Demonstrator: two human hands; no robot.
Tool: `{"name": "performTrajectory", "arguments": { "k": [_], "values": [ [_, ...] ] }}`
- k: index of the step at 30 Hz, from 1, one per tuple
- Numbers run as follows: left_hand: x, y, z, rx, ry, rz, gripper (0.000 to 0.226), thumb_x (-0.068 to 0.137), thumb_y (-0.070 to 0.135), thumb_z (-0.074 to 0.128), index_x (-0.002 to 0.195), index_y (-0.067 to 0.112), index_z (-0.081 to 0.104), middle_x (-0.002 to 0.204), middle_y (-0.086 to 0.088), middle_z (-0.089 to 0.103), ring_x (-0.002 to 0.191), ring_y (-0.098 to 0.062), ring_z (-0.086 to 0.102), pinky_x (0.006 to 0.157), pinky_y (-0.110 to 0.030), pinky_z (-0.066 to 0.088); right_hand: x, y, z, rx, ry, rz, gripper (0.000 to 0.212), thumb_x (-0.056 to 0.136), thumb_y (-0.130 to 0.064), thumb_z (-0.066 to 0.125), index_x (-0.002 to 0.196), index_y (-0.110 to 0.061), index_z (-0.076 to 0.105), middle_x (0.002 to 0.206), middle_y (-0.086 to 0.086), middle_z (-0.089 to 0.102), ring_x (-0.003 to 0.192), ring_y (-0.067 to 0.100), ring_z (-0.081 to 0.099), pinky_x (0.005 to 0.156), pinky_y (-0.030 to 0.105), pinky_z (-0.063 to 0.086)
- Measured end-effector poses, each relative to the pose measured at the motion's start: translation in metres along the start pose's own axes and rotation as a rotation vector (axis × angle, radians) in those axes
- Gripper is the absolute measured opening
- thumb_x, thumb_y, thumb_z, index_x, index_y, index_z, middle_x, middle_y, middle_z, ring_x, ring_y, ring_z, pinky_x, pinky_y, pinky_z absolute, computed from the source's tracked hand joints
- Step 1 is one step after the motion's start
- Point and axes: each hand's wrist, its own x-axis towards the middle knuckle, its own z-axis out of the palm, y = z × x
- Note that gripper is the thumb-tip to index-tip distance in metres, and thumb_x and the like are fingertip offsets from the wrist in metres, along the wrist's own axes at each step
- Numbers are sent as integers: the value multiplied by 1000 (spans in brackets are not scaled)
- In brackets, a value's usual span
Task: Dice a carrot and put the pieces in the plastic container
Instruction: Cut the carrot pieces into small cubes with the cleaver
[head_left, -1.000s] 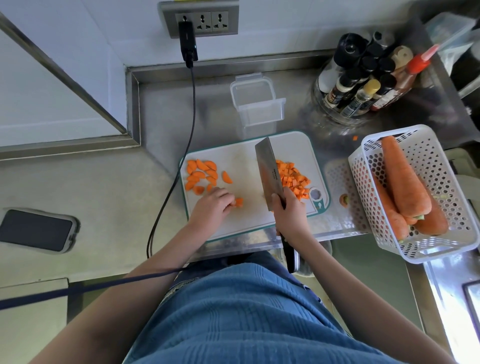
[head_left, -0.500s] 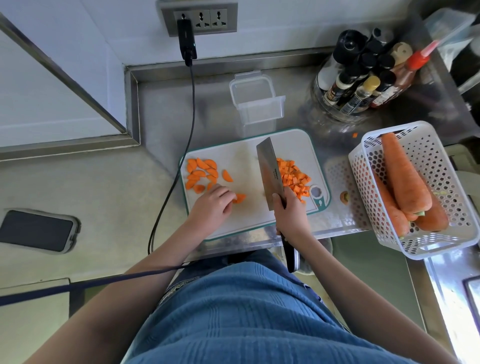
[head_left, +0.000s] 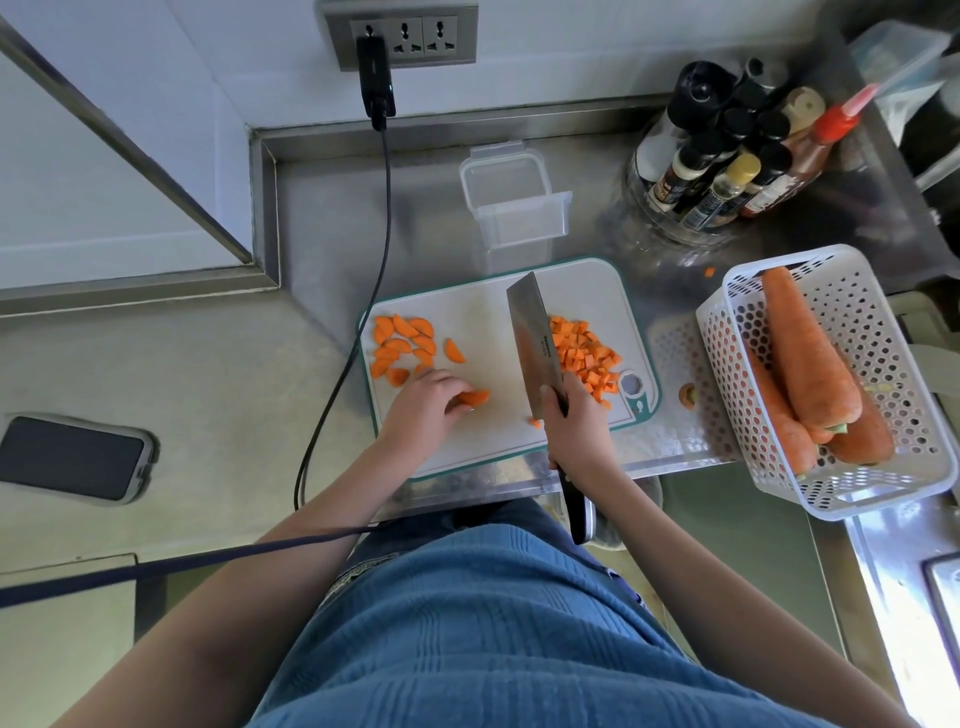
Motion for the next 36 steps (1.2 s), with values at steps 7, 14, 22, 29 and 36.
{"name": "performTrajectory", "arguments": {
  "k": [7, 14, 22, 29, 36],
  "values": [
    [6, 22, 11, -48, -109, 100, 21, 81, 8, 70, 101, 8, 71, 100, -4, 66, 98, -21, 57, 82, -34, 48, -4, 3, 0, 16, 9, -3, 20, 101, -19, 42, 89, -4, 46, 68, 1, 52, 50, -2, 50, 47, 16, 34],
    [19, 18, 4, 32, -197, 176, 22, 80, 8, 70, 102, 5, 69, 103, -8, 65, 100, -26, 54, 85, -34, 44, -5, 9, -10, 21, 58, 22, 20, 101, -21, 41, 87, -8, 47, 64, -2, 51, 52, 16, 44, 50, 32, 38],
    [14, 16, -1, 99, -103, 213, 43, 72, 2, 73, 114, 8, 65, 109, -8, 63, 106, -29, 53, 90, -41, 47, -6, 15, -15, 31, 95, 11, 21, 100, -21, 41, 84, -9, 46, 62, 1, 49, 51, 21, 45, 52, 47, 48],
    [13, 38, 26, 242, -125, 615, 33, 56, 1, 85, 86, 11, 74, 93, -1, 70, 95, -18, 46, 77, -34, 51, -4, 19, -23, 19, 182, 40, 21, 100, -24, 41, 79, -18, 42, 66, 8, 54, 53, 35, 52, 51, 51, 51],
    [23, 54, 36, 468, -137, 617, 36, 51, 3, 86, 80, 11, 67, 79, -2, 64, 83, -22, 56, 69, -31, 47, -8, 28, -28, 15, 200, 16, 22, 100, -20, 41, 86, -4, 43, 59, 0, 47, 49, 16, 42, 43, 19, 29]
  ]
}}
